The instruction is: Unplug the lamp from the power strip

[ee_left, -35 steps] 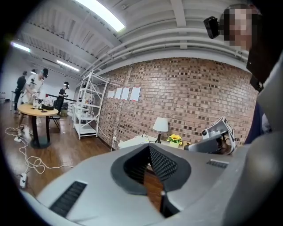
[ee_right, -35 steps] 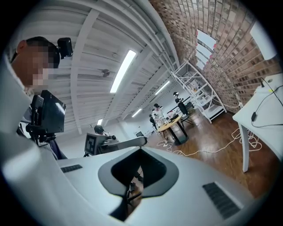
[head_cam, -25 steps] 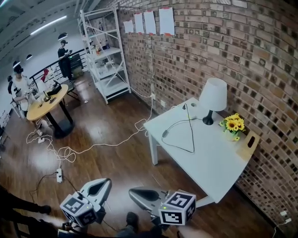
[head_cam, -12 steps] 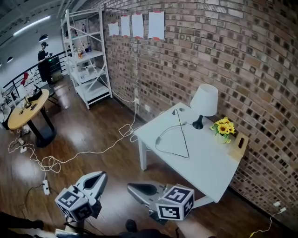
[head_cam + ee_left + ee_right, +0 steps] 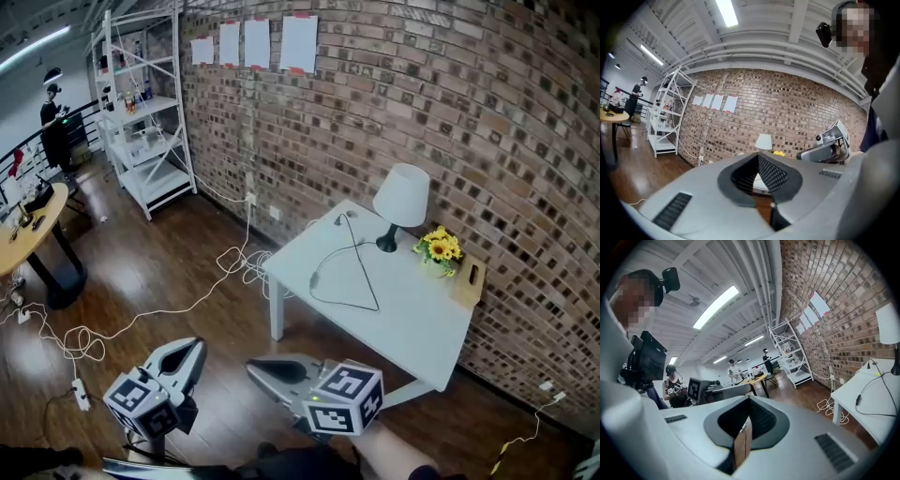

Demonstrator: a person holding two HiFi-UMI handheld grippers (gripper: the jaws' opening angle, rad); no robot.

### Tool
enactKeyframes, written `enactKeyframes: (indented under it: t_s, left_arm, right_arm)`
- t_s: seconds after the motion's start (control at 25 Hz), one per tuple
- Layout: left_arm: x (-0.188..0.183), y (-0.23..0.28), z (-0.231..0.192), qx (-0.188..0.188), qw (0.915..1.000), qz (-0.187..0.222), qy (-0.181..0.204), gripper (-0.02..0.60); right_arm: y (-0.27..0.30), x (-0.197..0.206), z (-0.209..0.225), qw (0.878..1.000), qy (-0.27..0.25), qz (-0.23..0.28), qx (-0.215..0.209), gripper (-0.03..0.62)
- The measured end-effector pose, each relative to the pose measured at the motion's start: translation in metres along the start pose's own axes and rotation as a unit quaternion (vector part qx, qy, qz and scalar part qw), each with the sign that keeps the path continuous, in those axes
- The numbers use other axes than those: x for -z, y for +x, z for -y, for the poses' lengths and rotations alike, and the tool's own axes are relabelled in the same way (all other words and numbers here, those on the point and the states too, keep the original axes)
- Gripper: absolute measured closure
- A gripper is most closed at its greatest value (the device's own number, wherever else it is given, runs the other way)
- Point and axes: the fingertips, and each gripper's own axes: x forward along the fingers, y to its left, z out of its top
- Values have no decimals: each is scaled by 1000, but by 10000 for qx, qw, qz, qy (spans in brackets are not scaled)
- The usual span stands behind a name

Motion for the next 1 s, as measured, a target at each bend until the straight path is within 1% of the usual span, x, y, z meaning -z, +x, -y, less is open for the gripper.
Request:
enactKeyframes:
  t_s: [0.12,0.24,0.36,0.52,0.6,0.72,0.88,1.0]
  left_arm:
    - [1,7,-5,136,9999,-14,-23,558]
    - [-2,16,-8,276,9996,-17,6,558]
    - [-3,29,-12,324,9994,3,81,558]
    - [0,47,-10,405,9990,-176,99,558]
    - [3,57,-16,349,9991,-221,109,558]
    - [11,77,-31,228,9989,-281,311,558]
    - [1,114,-15,353,9985,-406,116,558]
    - [0,143,-10,381,9979,-493,192,558]
  right_arm:
    - [5,-3,2,9999,-58,-55,106,603]
    - [8,-9,9,9997,-91,11,219,603]
    - [9,-10,21,9994,-84,47,325,603]
    - [10,-7,40,9993,29,38,359,603]
    - [12,-10,52,9994,53,40,338,603]
    - [11,-16,72,9995,105,53,305,603]
    - [3,-26,104,9994,164,83,302,603]
    - [-9,-33,131,9992,217,129,320,603]
